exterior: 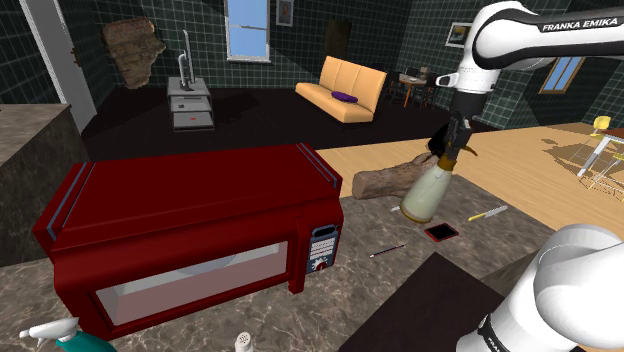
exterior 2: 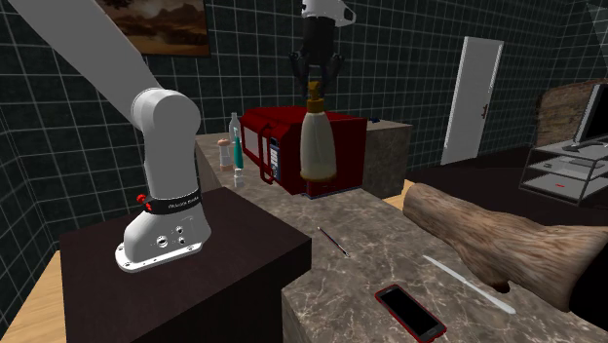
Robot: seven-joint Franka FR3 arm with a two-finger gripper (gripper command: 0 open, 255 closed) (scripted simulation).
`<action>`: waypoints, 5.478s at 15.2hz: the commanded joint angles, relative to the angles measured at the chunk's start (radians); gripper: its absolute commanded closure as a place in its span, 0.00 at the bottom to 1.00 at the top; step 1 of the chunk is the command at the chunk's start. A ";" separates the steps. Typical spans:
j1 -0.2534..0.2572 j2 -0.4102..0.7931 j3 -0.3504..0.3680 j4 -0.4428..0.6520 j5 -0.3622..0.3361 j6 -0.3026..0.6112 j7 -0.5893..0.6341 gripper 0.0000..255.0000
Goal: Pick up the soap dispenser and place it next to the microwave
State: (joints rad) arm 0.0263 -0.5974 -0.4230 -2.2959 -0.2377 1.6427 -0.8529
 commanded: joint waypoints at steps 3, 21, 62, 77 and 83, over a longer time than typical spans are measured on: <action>0.003 0.002 0.008 0.057 0.007 -0.055 -0.005 1.00; 0.021 0.064 0.034 0.346 0.038 -0.283 -0.026 1.00; 0.174 0.160 0.632 0.549 0.391 -0.395 0.720 1.00; 0.190 0.113 0.673 0.328 0.416 -0.215 0.744 1.00; 0.193 0.090 0.678 0.227 0.422 -0.138 0.735 1.00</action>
State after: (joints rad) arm 0.2184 -0.5019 0.2539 -2.0496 0.1826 1.4906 -0.1168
